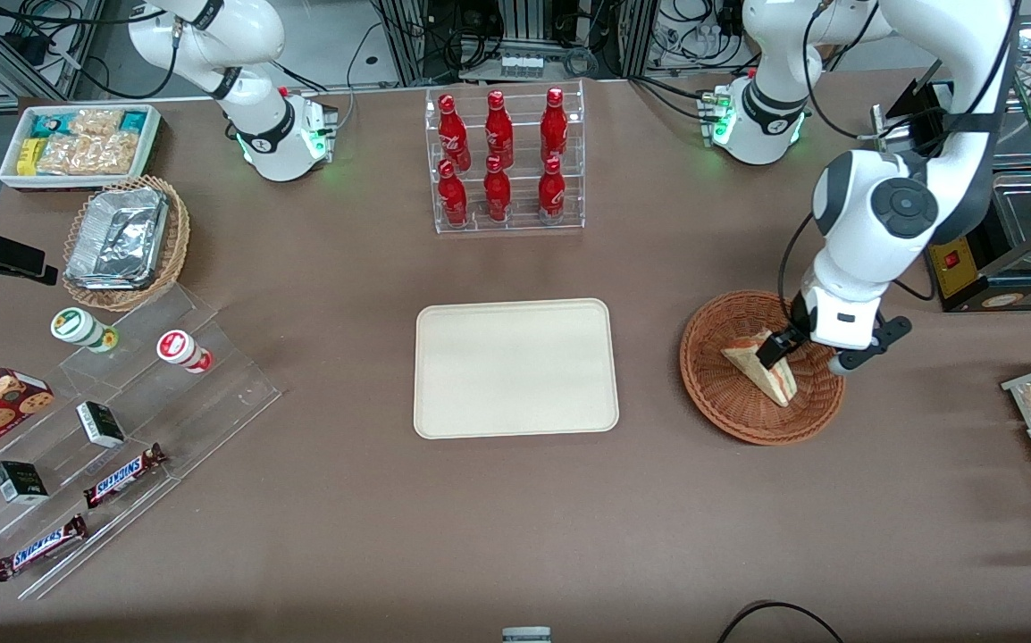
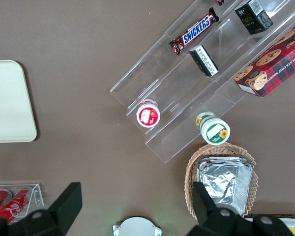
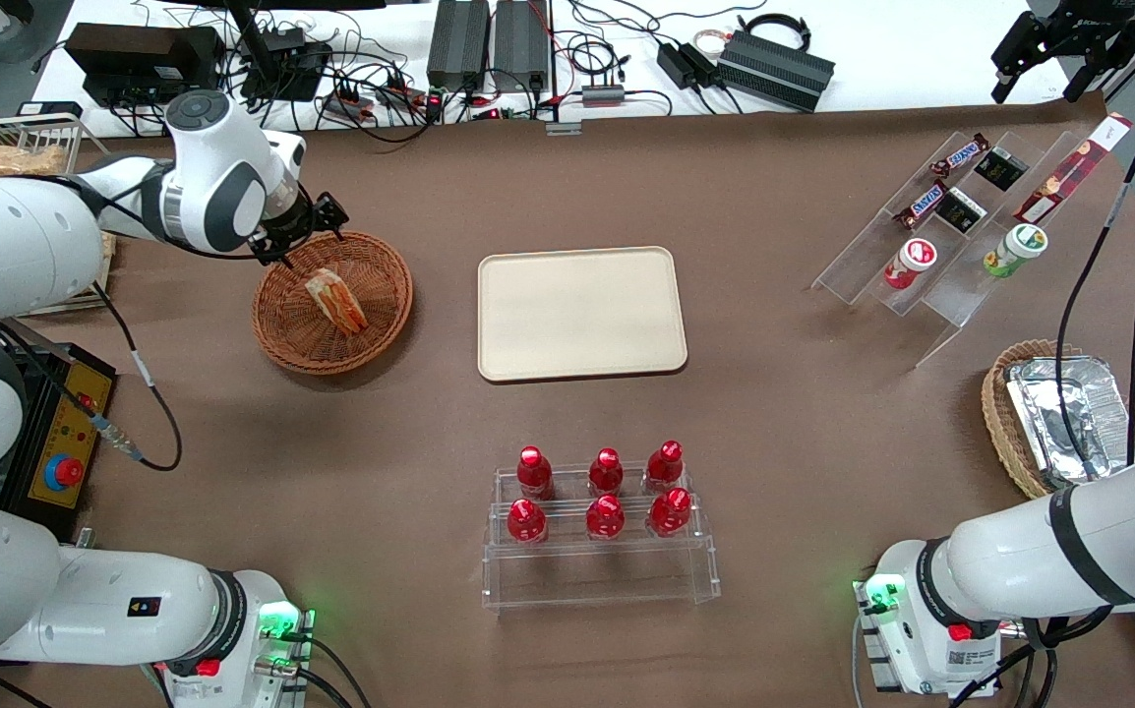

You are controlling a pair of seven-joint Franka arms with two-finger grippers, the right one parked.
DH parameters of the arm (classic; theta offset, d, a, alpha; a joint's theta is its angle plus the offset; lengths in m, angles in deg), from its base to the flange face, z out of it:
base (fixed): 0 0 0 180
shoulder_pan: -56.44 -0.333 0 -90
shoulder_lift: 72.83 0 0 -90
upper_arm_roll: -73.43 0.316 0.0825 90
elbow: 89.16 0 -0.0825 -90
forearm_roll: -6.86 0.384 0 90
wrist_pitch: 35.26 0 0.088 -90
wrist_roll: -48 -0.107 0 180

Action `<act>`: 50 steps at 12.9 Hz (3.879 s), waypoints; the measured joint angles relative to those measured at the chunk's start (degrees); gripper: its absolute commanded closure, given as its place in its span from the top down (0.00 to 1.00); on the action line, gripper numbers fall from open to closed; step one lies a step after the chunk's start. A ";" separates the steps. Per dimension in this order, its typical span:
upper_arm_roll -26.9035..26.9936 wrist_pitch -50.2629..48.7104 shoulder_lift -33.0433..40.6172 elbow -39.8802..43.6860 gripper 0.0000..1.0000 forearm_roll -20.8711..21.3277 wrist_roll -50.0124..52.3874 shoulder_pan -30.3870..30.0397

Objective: Place sandwich from basket to tray
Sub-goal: 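Lower the left gripper and close it on the wrapped sandwich, then lift the sandwich and carry it over the cream tray, then lower the sandwich onto the tray and open the left gripper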

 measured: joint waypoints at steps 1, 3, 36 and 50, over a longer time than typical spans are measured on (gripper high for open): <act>0.00 1.09 -0.50 -1.04 1.00 0.00 0.59 0.49; 0.09 6.20 -1.35 -4.14 1.00 0.00 0.94 0.54; -6.39 -22.91 -29.67 46.30 0.00 -0.01 -1.15 26.71; -6.41 -12.48 -38.65 46.66 1.00 2.24 -1.14 29.83</act>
